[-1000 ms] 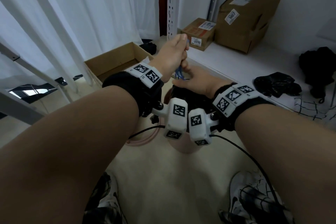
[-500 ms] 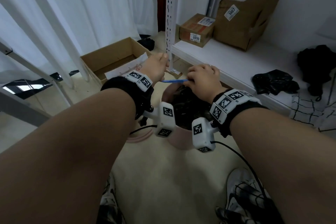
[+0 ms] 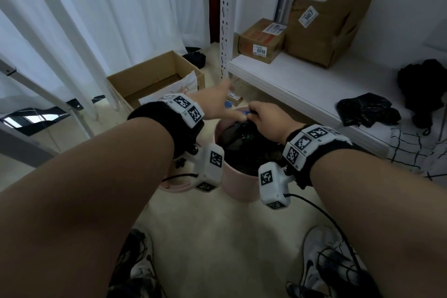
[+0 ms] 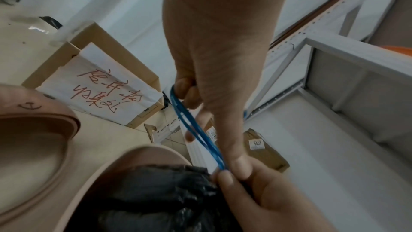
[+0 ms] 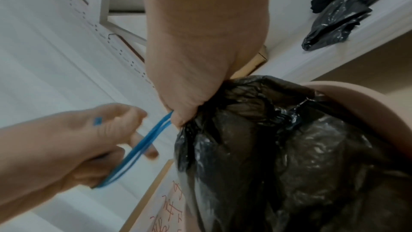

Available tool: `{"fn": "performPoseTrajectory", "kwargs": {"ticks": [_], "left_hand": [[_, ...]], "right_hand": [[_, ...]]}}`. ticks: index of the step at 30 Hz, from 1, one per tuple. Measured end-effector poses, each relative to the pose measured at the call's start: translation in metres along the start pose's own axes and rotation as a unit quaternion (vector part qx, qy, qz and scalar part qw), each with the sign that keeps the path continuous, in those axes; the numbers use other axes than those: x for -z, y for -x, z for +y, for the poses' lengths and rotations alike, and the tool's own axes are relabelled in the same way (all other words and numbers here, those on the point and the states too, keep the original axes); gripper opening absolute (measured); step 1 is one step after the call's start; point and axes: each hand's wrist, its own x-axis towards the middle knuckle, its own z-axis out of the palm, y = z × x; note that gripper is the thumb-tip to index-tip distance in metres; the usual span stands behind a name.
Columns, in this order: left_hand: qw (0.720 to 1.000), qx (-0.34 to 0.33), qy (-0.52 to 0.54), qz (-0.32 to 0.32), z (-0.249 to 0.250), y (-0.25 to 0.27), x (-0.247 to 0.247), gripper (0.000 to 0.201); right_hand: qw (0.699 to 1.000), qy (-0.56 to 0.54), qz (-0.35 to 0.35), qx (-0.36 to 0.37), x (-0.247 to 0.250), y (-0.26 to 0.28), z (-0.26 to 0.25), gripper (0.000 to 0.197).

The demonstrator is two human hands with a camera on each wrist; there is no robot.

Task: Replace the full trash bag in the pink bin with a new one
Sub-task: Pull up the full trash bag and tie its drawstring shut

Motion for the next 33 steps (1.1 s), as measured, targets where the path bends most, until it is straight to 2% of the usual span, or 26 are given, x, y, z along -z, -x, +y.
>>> {"fn": "performPoseTrajectory", "kwargs": {"ticks": [2, 3, 5, 7, 10, 12, 18, 21, 23, 25, 27, 28, 30, 31, 33], "left_hand": [[0.988, -0.026, -0.111, -0.101, 0.004, -0.005, -0.011, 0.047], [0.985, -0.039, -0.129, -0.110, 0.005, -0.009, -0.015, 0.037], [0.991, -0.050, -0.101, -0.078, 0.003, -0.011, -0.022, 0.035], [0.994, -0.060, -0.074, -0.058, -0.002, -0.011, -0.028, 0.035], [0.989, -0.040, -0.081, -0.119, -0.009, -0.009, -0.040, 0.033], [0.983, -0.030, -0.105, -0.150, -0.011, -0.010, -0.050, 0.034], [0.986, -0.017, -0.081, -0.143, -0.011, -0.017, -0.063, 0.033], [0.992, -0.006, -0.044, -0.120, -0.013, -0.017, -0.063, 0.030], [0.997, 0.004, 0.013, -0.076, -0.017, -0.016, -0.059, 0.027], [0.996, 0.007, 0.091, -0.015, -0.020, -0.015, -0.052, 0.028], [0.985, 0.011, 0.169, 0.041, -0.017, -0.015, -0.043, 0.033], [0.977, 0.016, 0.203, 0.065, -0.014, -0.017, -0.038, 0.034], [0.960, 0.025, 0.261, 0.102, -0.003, -0.018, -0.026, 0.038], [0.954, 0.028, 0.278, 0.113, 0.002, -0.018, -0.021, 0.040], [0.954, 0.025, 0.274, 0.117, 0.010, -0.018, -0.013, 0.042]], "right_hand": [[1.000, 0.008, 0.002, 0.008, -0.004, 0.002, 0.002, 0.025], [0.999, 0.037, -0.003, 0.009, -0.007, 0.004, 0.003, 0.030], [0.994, 0.097, -0.039, -0.021, -0.012, 0.009, 0.002, 0.040], [0.989, 0.088, -0.109, -0.051, -0.020, 0.011, 0.003, 0.046], [0.966, 0.108, -0.221, -0.075, -0.040, 0.016, 0.008, 0.049], [0.950, 0.145, -0.262, -0.088, -0.052, 0.022, 0.013, 0.050], [0.925, 0.217, -0.298, -0.096, -0.065, 0.029, 0.025, 0.053], [0.931, 0.171, -0.305, -0.107, -0.060, 0.025, 0.024, 0.054], [0.955, 0.061, -0.266, -0.118, -0.049, 0.021, 0.021, 0.049], [0.971, -0.053, -0.189, -0.139, -0.037, 0.018, 0.016, 0.053], [0.988, -0.003, -0.093, -0.127, -0.031, 0.016, 0.011, 0.058], [0.993, 0.031, -0.027, -0.112, -0.029, 0.013, 0.007, 0.052], [0.994, -0.019, 0.088, -0.067, -0.025, 0.005, -0.002, 0.033], [0.990, -0.074, 0.108, -0.042, -0.022, 0.001, -0.008, 0.025], [0.989, -0.122, 0.082, -0.011, -0.021, -0.006, -0.012, 0.017]]}}
